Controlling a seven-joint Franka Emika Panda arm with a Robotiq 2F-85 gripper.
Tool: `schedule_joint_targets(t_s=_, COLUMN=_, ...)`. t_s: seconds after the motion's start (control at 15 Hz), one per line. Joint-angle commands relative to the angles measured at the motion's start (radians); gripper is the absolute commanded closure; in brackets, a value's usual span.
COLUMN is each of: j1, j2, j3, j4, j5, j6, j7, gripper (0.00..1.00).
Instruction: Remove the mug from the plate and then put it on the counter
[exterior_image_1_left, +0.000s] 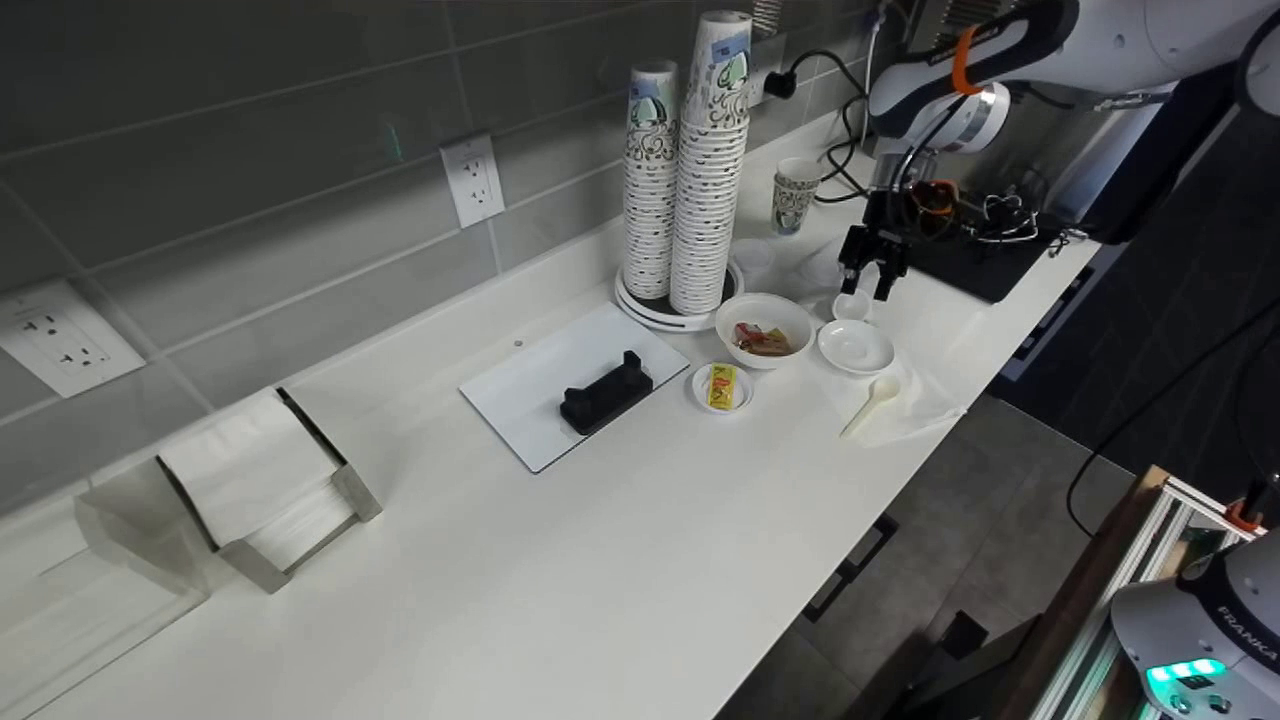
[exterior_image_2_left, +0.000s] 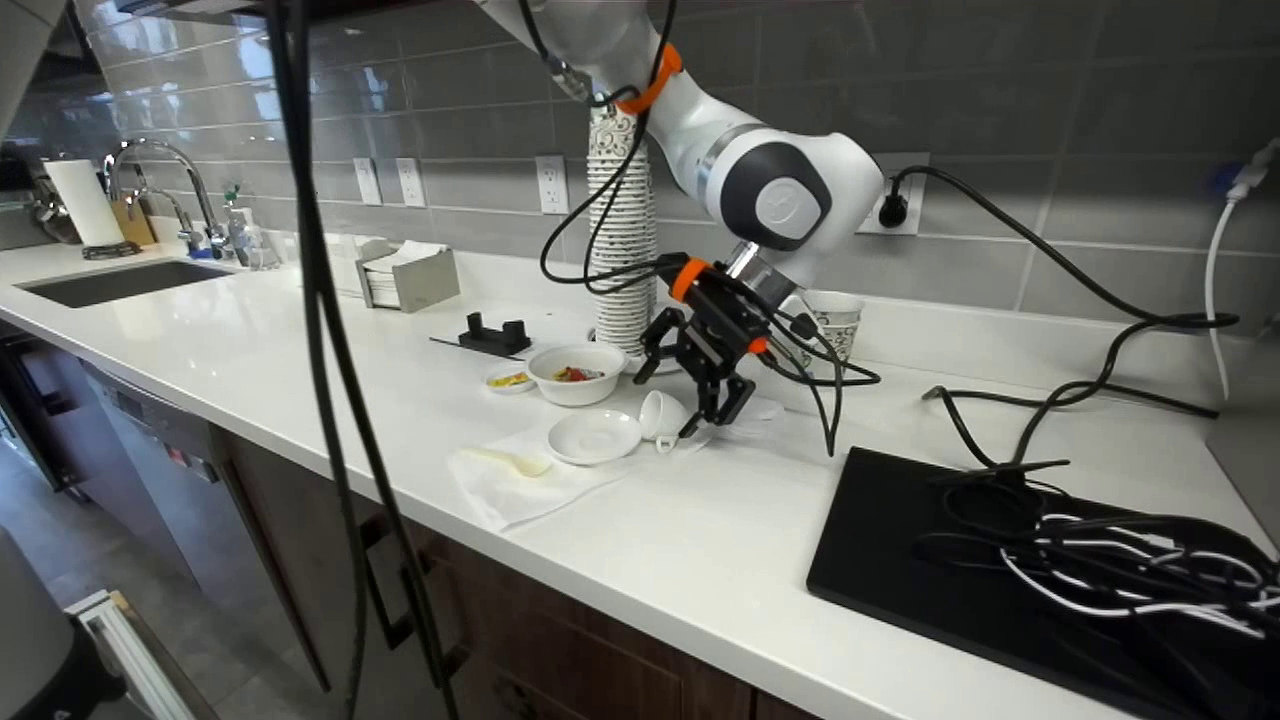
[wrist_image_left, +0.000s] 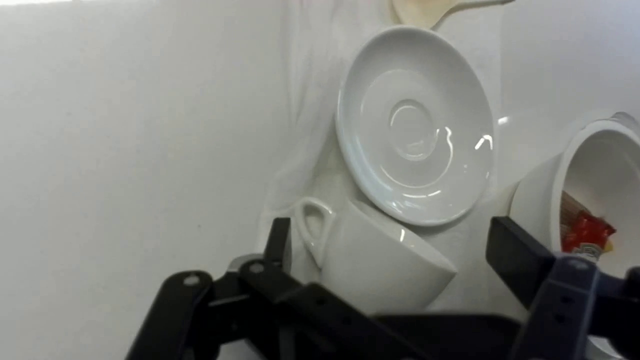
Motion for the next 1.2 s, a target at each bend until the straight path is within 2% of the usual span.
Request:
schedule_joint_targets(t_s=0.0, j1=0.049, j2=-0.156, j3=-0.015, j4=-0.186, j5=-0.123, j6=0.127, j7=0.125, gripper=0.00)
schedule_joint_targets(t_s=0.27, j1=0.102, j2=-0.260, j3=-0.006, j4=-0.296, j5=-0.303, j6=0.266, j7=0.174, gripper=0.00)
schedule_joint_targets(t_s=0.6, j1=0.168, j2=-0.355, j3=0.017, j4=-0.412, j5=-0.525, j6=0.372, j7=0.171, gripper=0.00)
schedule_joint_targets(t_s=0.8, j1=0.210, j2=-0.399, j3=0.027, j4=-0.462, j5=-0.678, j6=0.371, j7=0.183, gripper=0.00)
schedule_joint_targets(t_s=1.13, j1=0.238, j2=-0.450, j3=0.061, j4=-0.525, j5=-0.872, j6=0.383, j7=0.115, gripper=0.00)
